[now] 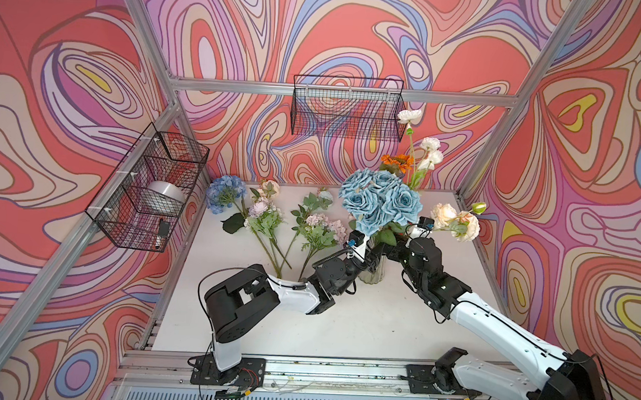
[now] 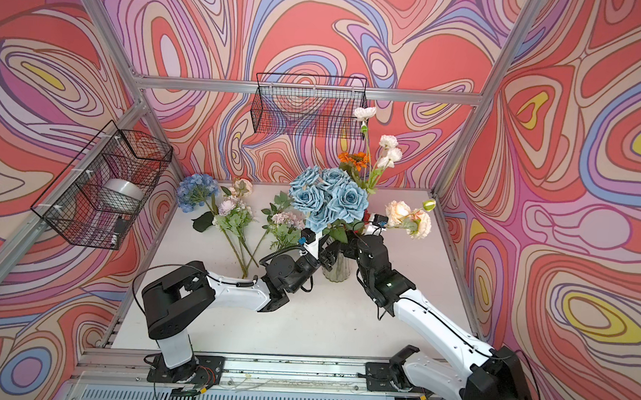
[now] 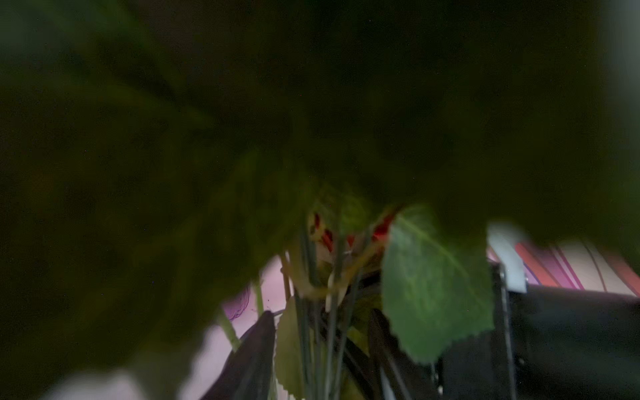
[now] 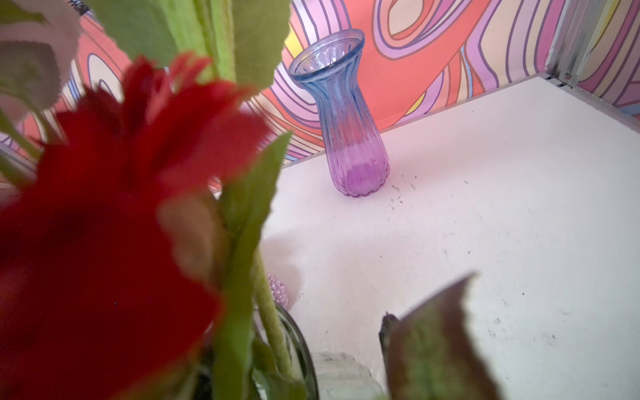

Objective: Arrange the flowers into the vase
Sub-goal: 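Lower the blue rose stems into the clear vase with the left gripper, then open the left gripper and draw back while the right moves beside the vase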

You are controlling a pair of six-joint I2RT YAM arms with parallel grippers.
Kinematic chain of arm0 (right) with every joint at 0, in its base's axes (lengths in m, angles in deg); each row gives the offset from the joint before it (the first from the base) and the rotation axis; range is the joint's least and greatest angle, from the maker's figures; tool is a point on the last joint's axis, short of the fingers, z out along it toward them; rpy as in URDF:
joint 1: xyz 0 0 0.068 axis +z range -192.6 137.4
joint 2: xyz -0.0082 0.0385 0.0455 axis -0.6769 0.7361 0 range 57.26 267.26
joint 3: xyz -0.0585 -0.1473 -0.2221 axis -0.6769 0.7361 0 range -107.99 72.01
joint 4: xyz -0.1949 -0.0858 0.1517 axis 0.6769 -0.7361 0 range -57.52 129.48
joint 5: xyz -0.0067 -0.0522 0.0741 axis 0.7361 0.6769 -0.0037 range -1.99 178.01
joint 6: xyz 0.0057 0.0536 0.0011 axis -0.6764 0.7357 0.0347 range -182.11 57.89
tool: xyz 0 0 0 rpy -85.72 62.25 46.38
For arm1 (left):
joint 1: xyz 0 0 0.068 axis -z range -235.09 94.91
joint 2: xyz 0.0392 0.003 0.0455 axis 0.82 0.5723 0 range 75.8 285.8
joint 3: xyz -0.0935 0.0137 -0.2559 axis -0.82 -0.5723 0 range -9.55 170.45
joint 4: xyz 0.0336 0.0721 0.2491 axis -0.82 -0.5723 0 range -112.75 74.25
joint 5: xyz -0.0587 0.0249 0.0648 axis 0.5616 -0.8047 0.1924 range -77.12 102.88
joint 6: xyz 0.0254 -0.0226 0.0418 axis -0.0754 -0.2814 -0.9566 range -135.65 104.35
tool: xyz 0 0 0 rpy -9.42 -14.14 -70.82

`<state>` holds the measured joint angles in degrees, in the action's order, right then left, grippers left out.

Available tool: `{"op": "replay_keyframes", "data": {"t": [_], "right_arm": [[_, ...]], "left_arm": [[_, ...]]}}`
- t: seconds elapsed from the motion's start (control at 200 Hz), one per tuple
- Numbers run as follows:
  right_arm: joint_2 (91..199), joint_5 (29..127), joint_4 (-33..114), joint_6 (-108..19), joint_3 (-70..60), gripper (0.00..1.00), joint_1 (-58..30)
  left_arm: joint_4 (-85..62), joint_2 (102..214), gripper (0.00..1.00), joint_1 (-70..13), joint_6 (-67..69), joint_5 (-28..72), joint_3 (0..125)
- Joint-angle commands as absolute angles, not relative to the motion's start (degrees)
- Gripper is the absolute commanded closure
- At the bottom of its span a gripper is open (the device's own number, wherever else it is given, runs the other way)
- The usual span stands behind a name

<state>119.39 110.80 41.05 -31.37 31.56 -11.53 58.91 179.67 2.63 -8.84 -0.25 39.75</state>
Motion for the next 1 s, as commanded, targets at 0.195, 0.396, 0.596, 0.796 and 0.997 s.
{"op": "replay_keyframes", "data": {"t": [0.195, 0.396, 0.596, 0.796, 0.997], "right_arm": [[118.2, 111.7, 39.0, -32.2, 31.4, 0.30, -11.8], [117.7, 109.6, 36.0, -32.7, 30.8, 0.28, -11.8], [115.7, 100.2, 34.1, -36.7, 30.8, 0.18, -11.8], [110.8, 96.1, 28.2, -40.9, 30.5, 0.14, -11.8], [106.8, 95.5, 17.4, -42.7, 28.2, 0.18, -11.8]], "left_arm": [[62.1, 173.3, 0.25, 6.5, -6.1, -1.2, 32.6], [59.1, 168.9, 0.17, 6.8, -2.9, -3.4, 28.5], [58.4, 167.1, 0.21, 6.8, -3.5, -4.9, 28.7], [53.2, 164.8, 0.21, 6.7, 0.7, -5.6, 24.9], [41.5, 156.2, 0.20, 6.8, 3.9, -10.3, 17.4]]}}
